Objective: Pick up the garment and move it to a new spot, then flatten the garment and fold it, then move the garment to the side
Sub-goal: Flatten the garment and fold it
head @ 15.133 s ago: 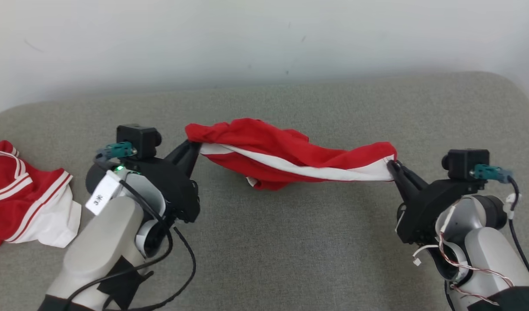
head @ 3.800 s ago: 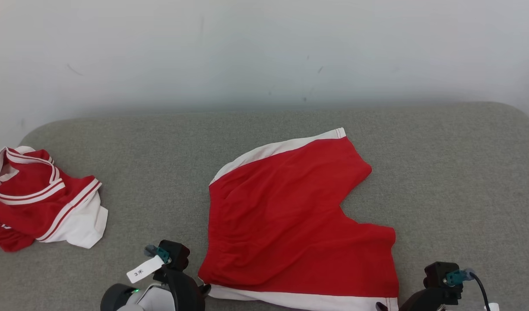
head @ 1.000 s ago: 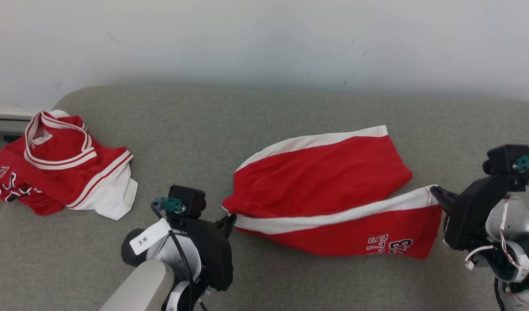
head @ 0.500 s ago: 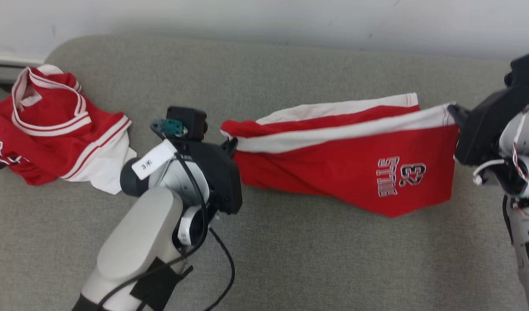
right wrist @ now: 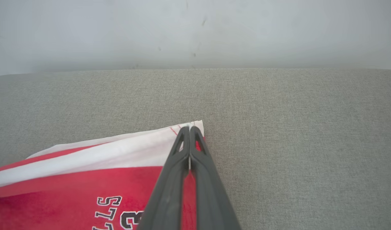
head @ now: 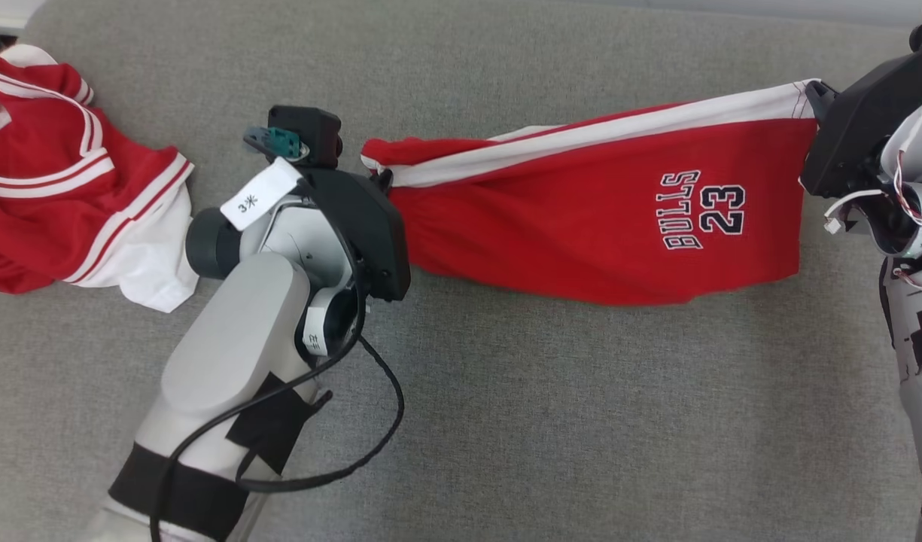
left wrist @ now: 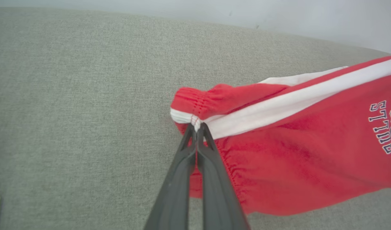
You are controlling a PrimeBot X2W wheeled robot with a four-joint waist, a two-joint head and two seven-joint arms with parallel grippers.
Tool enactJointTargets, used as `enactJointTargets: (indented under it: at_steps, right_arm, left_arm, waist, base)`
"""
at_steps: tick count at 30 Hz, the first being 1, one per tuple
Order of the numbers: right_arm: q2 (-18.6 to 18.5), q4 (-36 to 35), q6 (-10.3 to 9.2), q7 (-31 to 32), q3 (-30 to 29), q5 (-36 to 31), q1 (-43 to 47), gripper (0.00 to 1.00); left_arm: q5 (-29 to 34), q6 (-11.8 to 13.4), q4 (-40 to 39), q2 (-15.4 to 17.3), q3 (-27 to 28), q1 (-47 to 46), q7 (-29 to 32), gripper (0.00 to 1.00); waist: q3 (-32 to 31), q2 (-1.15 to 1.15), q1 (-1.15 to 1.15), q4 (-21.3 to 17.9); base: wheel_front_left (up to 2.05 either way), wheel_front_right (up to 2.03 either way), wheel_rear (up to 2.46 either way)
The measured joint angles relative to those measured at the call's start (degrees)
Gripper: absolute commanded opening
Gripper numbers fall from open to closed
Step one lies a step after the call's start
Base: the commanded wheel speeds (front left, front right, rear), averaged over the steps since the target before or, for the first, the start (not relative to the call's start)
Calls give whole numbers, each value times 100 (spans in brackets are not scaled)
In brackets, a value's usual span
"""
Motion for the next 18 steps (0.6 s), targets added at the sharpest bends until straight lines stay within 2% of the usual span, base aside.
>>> enactJointTargets:
  at_steps: [9,10,11,12,18]
  right_arm:
    - [97,642,-8,-555,52,-75,-378,0]
    - [118,710,-8,-616,53,-75,-382,3]
    - [147,811,-8,-660,48,-73,-400,37]
    - [182,873,-7,-711,42,-63,-425,100]
    - [232,1213,59,-1103,15,-47,-595,100]
  left_arm:
    - [27,-1,436,-42,34,-358,-200,0]
    - [27,-1,470,-43,33,-388,-204,42]
    - [29,-1,504,-43,27,-410,-253,86]
    - [27,-1,542,-42,22,-418,-285,100]
    - [-140,7,543,-13,-290,-426,-538,100]
  waist:
    - [195,0,-1,-39]
    - [203,0,-1,-41]
    - [210,-1,-1,-42]
    - [216,-1,-1,-43]
    - [220,-1,-1,-51]
  base:
    - [0,0,0]
    - [0,0,0]
    - [0,0,0]
    - [0,0,0]
    - [0,0,0]
